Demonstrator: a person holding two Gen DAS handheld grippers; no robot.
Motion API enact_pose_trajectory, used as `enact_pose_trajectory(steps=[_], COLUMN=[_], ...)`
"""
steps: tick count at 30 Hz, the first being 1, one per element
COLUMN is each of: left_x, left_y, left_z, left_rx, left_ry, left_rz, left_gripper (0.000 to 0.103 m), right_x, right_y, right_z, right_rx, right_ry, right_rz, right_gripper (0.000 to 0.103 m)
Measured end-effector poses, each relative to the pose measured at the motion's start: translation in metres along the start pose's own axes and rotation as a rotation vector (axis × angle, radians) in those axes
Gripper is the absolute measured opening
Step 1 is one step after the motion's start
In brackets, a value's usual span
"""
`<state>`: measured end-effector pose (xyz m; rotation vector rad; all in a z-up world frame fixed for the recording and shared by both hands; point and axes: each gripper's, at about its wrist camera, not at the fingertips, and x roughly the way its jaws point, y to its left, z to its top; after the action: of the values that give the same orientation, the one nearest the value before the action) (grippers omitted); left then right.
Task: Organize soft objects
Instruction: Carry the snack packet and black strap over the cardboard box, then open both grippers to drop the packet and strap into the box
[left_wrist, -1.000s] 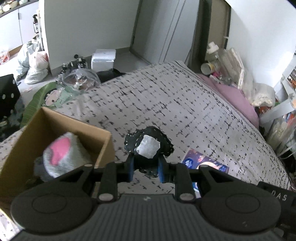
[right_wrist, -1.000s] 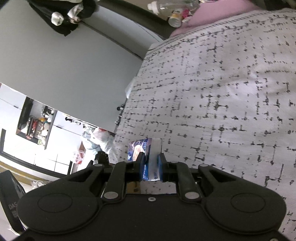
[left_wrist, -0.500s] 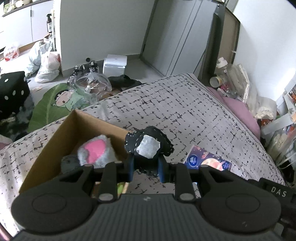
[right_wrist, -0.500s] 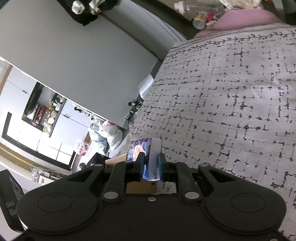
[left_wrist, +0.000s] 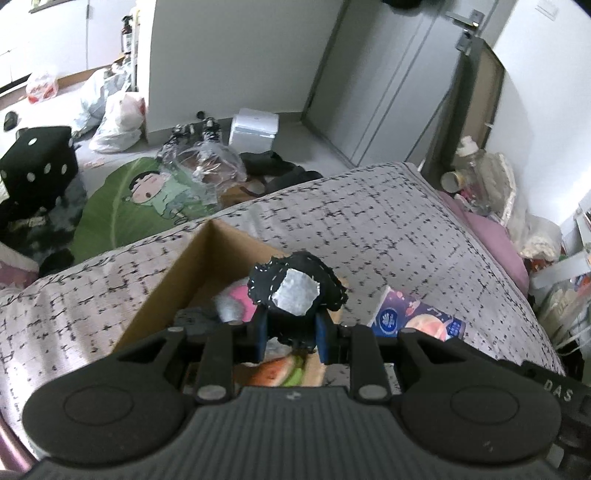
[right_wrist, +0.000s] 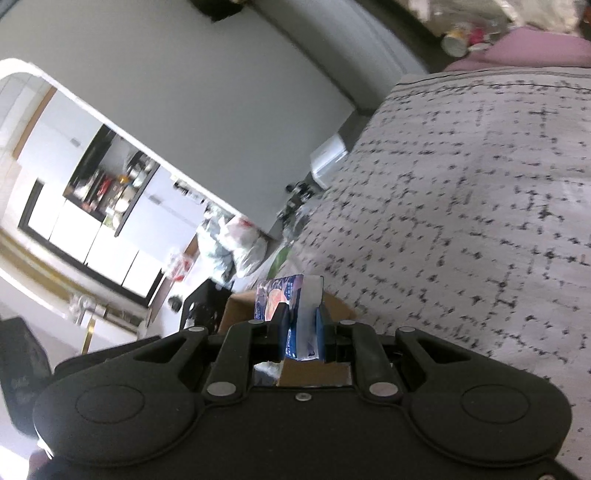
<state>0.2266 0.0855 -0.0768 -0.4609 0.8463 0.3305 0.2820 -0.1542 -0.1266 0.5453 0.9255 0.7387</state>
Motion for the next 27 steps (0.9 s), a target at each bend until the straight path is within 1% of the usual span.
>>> enact_pose_trajectory(steps=[7,14,16,18,19,20,21,24,26,27], left_x=[0.004,0.013,0.015,0.016,0.017,0.017,0.018,0.02,0.021,0.022], left_y=[0.033,0.06,0.066,0.071,0.072,0.074,0.074,0.077,0.078,0.078], left_z=[-0.001,-0.005,-0.004,-0.003,-0.003,-0.003,-0.003,-0.005,-0.006,-0.007], left_rx=[-0.042,-0.078,-0.087,-0.094,-0.097,-0.098,-0.097,-0.096,-0.092,-0.086], left_ry=[0.024,0.053,0.057,0.06,0.061,0.062,0.064,0.075,0.079,0.08], left_rz=[0.012,0.001,-0.003,-0.01,-0.014,-0.017,-0.017,-0.03,-0.033,-0.029], left_gripper=[0.025,0.025,0.025,0.025,0.025,0.025,0.026,0.026,0.027,0.027], right_x=[0.015,0.028,0.034,0.043,0.048,0.053,0.056,0.056,0.053,0.051], right_y=[0.021,0.04,0.045,0.049,0.05,0.049,0.048,0.046,0.049,0.051], right_z=[-0.013,-0.026,-0.031,-0.037,-0.038,-0.04,-0.042,-0.043,-0.042,-0.041], right_rx=[-0.062,-0.097,-0.102,-0.101,-0.102,-0.096,-0.087,-0.08,-0.094,-0.103], right_ry=[0.045,0.087,0.107,0.148,0.17,0.19,0.203,0.211,0.201,0.194], right_rz=[0.006,0.014,0.027,0.067,0.068,0.051,0.044,0.052,0.05,0.048], right_gripper=[0.015,0.015,0.015,0.017,0.022,0.025,0.034,0.036,0.039,0.044])
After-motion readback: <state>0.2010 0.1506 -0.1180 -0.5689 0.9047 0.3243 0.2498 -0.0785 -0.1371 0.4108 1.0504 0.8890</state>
